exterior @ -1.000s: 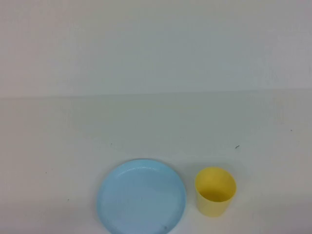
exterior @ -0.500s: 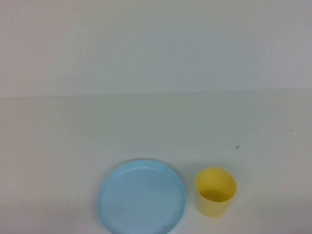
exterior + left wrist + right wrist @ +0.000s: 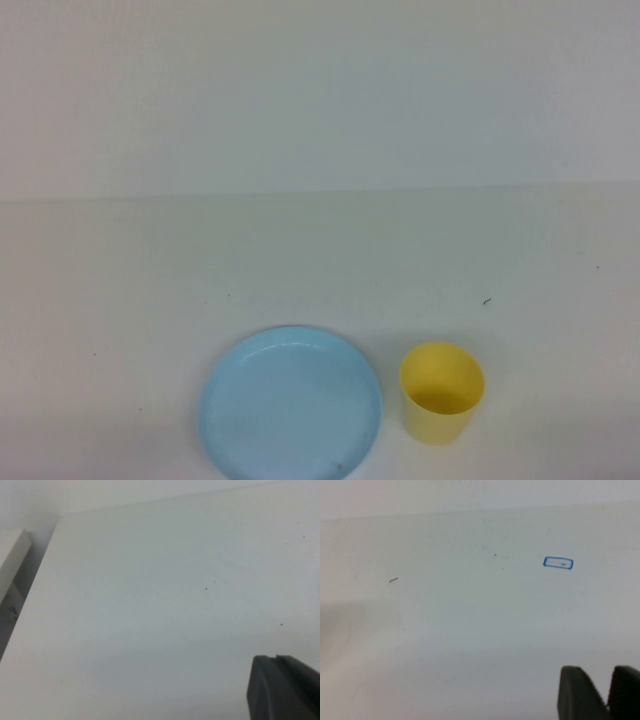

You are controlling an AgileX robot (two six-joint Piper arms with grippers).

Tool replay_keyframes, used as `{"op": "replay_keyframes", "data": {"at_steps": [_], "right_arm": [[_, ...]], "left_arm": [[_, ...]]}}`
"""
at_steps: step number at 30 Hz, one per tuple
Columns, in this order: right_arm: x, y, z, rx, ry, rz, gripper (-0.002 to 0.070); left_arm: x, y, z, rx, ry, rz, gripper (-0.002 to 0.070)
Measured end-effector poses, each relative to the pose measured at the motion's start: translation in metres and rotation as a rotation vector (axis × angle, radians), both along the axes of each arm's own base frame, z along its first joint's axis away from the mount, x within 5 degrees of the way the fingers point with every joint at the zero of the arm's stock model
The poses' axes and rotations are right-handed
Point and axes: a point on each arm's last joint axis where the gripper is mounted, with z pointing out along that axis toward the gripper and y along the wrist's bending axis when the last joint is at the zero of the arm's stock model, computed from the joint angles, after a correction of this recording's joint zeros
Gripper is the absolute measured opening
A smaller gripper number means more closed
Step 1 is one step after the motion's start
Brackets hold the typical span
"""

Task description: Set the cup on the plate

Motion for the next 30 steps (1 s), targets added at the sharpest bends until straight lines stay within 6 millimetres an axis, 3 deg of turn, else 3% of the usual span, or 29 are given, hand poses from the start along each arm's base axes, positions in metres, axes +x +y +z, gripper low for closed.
{"op": "replay_keyframes", "data": {"at_steps": [24, 30], "right_arm": [[0.000, 0.000, 0.000, -0.011, 0.000, 0.002, 0.0162], [0.001, -0.001, 0.004, -0.039, -0.043, 0.000, 0.0162]], "left_arm": [[0.000, 0.000, 0.000, 0.000, 0.000, 0.000, 0.0001], [0.003, 0.001, 0.012, -0.013, -0.132, 0.018, 0.0001]]}}
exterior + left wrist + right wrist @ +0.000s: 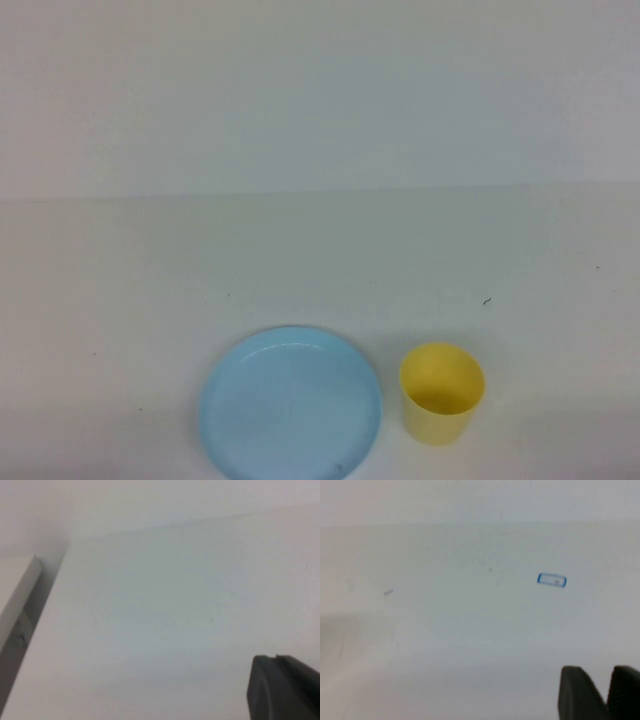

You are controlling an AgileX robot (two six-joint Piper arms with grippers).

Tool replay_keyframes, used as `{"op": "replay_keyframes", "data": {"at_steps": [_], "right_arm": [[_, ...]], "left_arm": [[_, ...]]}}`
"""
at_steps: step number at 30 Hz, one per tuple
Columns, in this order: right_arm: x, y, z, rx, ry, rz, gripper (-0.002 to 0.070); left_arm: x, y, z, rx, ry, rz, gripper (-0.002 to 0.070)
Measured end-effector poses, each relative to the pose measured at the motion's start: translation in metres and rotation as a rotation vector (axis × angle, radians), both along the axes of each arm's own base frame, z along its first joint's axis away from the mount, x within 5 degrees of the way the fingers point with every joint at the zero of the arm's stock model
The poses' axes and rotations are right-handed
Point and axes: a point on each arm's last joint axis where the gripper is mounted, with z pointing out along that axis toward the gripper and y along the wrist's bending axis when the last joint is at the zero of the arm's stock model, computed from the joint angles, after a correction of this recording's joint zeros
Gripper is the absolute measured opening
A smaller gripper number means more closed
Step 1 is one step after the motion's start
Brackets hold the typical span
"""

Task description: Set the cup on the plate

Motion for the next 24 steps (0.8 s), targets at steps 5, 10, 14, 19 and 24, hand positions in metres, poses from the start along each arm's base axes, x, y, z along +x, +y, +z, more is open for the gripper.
{"op": "replay_keyframes", "data": {"at_steps": [5, 10, 14, 19, 24], "right_arm": [[0.003, 0.000, 0.015, 0.000, -0.168, 0.002, 0.0161], [0.004, 0.000, 0.036, -0.004, -0.402, 0.006, 0.0160], [0.002, 0.001, 0.049, -0.006, -0.549, 0.008, 0.0160], [0.001, 0.001, 0.053, -0.011, -0.595, 0.009, 0.0160], [0.000, 0.001, 0.056, -0.012, -0.621, 0.010, 0.0160]], "left_arm": [[0.000, 0.005, 0.030, 0.011, -0.330, 0.053, 0.0001], [-0.005, 0.008, 0.048, 0.021, -0.539, 0.086, 0.0001], [-0.006, 0.008, 0.050, 0.022, -0.563, 0.090, 0.0001], [-0.006, 0.008, 0.050, 0.012, -0.562, 0.090, 0.0001], [-0.005, 0.007, 0.047, -0.144, -0.538, 0.068, 0.0001]]}}
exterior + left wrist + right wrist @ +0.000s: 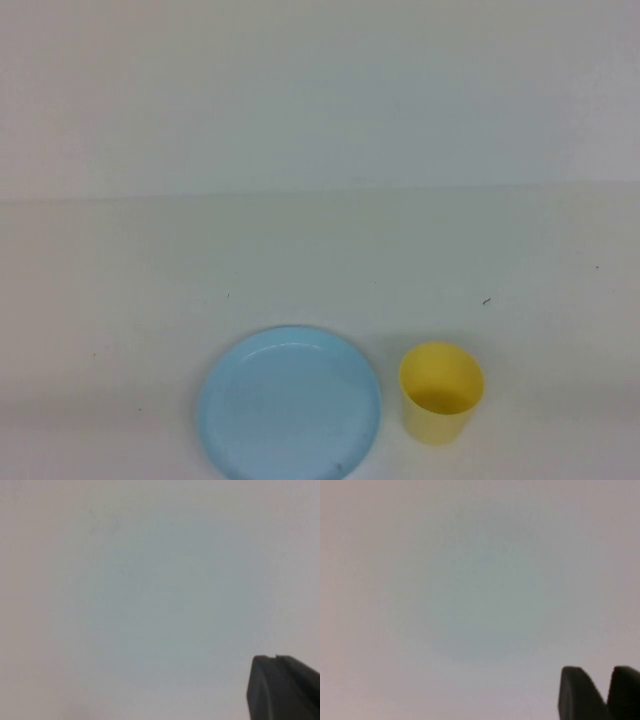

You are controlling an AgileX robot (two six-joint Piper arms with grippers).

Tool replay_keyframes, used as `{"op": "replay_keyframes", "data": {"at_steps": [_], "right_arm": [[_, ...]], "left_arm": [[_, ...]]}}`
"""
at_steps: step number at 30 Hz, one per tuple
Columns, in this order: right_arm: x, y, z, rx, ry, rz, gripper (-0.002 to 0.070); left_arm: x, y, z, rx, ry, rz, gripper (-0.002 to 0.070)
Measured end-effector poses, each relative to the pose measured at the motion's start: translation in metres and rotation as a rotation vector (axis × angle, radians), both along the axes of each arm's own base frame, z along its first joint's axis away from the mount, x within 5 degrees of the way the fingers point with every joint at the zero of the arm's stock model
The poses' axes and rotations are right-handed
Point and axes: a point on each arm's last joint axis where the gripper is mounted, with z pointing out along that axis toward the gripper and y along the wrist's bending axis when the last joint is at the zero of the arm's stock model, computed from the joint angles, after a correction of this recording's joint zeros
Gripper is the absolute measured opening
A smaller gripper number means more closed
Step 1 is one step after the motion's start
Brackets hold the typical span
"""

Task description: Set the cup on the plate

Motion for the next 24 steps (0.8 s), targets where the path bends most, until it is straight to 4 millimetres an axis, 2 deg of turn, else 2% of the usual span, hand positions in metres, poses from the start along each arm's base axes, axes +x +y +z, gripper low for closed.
{"op": "replay_keyframes", "data": {"at_steps": [4, 6, 8, 10, 12, 15, 18, 21, 24], "right_arm": [[-0.001, 0.000, 0.004, 0.006, -0.043, 0.003, 0.0160], [-0.002, 0.000, 0.005, 0.008, -0.054, 0.005, 0.0153], [-0.002, 0.000, 0.004, 0.015, -0.051, 0.007, 0.0123], [-0.002, 0.000, 0.008, 0.049, -0.023, 0.017, 0.0066], [-0.004, 0.000, 0.020, 0.102, 0.013, 0.031, 0.0038], [-0.015, 0.000, 0.054, 0.147, 0.027, 0.041, 0.0021], [-0.026, 0.000, 0.090, 0.140, 0.033, 0.035, 0.0017], [-0.018, -0.001, 0.109, 0.128, 0.148, 0.021, 0.0015], [-0.001, -0.001, 0.114, 0.125, 0.348, 0.005, 0.0015]], "left_arm": [[-0.004, 0.001, 0.009, -0.133, -0.115, -0.044, 0.0001], [-0.008, 0.001, 0.022, -0.140, -0.189, -0.051, 0.0001], [-0.012, -0.001, 0.036, -0.102, -0.183, -0.057, 0.0001], [-0.014, -0.003, 0.051, -0.086, -0.091, -0.068, 0.0001], [-0.016, -0.005, 0.067, -0.093, 0.009, -0.081, 0.0001], [-0.013, -0.007, 0.082, -0.095, 0.212, -0.093, 0.0001], [-0.006, -0.008, 0.096, -0.008, 0.395, -0.087, 0.0001], [0.002, -0.009, 0.104, 0.044, 0.581, -0.101, 0.0001], [0.017, -0.008, 0.106, 0.071, 0.627, -0.100, 0.0001]]}}
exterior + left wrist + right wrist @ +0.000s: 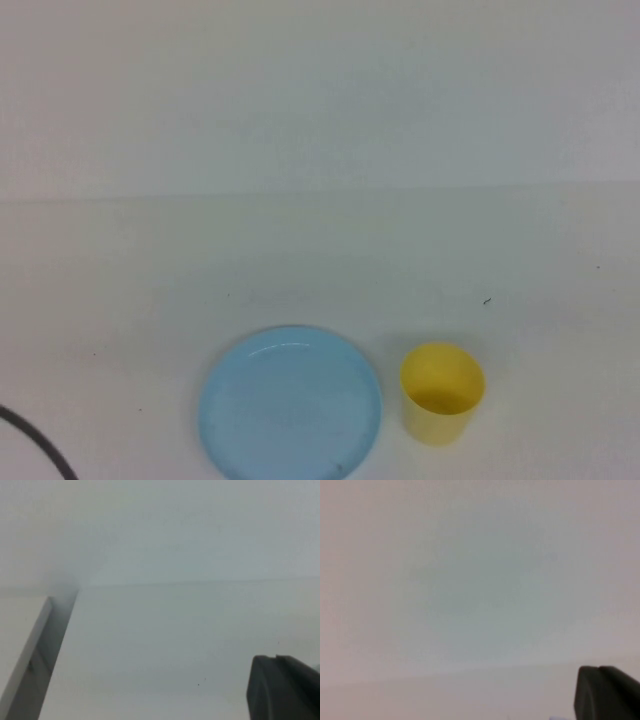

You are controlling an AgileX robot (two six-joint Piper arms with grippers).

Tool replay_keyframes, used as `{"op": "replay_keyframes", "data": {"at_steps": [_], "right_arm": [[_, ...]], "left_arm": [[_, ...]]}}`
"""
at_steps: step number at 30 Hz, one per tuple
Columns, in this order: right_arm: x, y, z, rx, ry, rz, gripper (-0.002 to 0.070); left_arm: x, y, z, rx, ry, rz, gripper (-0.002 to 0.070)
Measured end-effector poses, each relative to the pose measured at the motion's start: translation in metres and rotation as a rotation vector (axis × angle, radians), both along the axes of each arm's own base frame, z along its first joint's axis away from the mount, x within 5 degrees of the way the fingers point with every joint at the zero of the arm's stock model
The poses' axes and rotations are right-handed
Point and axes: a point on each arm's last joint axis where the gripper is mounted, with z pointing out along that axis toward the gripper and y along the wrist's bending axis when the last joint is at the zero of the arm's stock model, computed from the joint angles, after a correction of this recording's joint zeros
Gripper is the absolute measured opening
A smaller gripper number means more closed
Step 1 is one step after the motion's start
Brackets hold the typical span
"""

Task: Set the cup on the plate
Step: Pick up the plate from the table

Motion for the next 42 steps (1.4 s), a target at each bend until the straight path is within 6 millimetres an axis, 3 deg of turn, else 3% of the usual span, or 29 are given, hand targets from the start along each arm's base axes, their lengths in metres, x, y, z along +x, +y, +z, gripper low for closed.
{"op": "replay_keyframes", "data": {"at_steps": [4, 8, 12, 15, 18, 24, 28, 32, 36, 42], "right_arm": [[0.026, 0.005, -0.008, -0.065, 0.330, 0.071, 0.0013], [0.046, 0.014, -0.018, -0.090, 0.529, 0.203, 0.0013], [0.057, 0.017, -0.021, -0.139, 0.557, 0.255, 0.0013], [0.058, 0.017, -0.020, -0.238, 0.534, 0.287, 0.0012], [0.060, 0.016, -0.018, -0.309, 0.503, 0.300, 0.0011], [0.059, 0.017, -0.019, -0.261, 0.521, 0.296, 0.0011], [0.060, 0.018, -0.025, -0.248, 0.591, 0.322, 0.0023], [0.060, 0.020, -0.029, -0.219, 0.636, 0.334, 0.0089], [0.056, 0.021, -0.033, -0.232, 0.692, 0.370, 0.0158], [0.051, 0.022, -0.037, -0.235, 0.763, 0.406, 0.0179]], "left_arm": [[0.016, -0.002, -0.006, -0.162, 0.036, 0.011, 0.0001], [0.037, -0.010, -0.028, -0.123, 0.285, -0.092, 0.0021], [0.059, -0.016, -0.047, -0.154, 0.485, -0.179, 0.0173], [0.077, -0.022, -0.056, -0.154, 0.540, -0.266, 0.0330], [0.098, -0.027, -0.063, -0.163, 0.586, -0.354, 0.0421], [0.144, -0.033, -0.082, -0.203, 0.727, -0.443, 0.0424], [0.171, -0.055, -0.093, -0.164, 0.796, -0.527, 0.0419], [0.189, -0.077, -0.106, -0.041, 0.847, -0.527, 0.0418], [0.208, -0.083, -0.117, 0.028, 0.905, -0.475, 0.0418], [0.226, -0.087, -0.136, 0.022, 0.985, -0.474, 0.0418]]}}
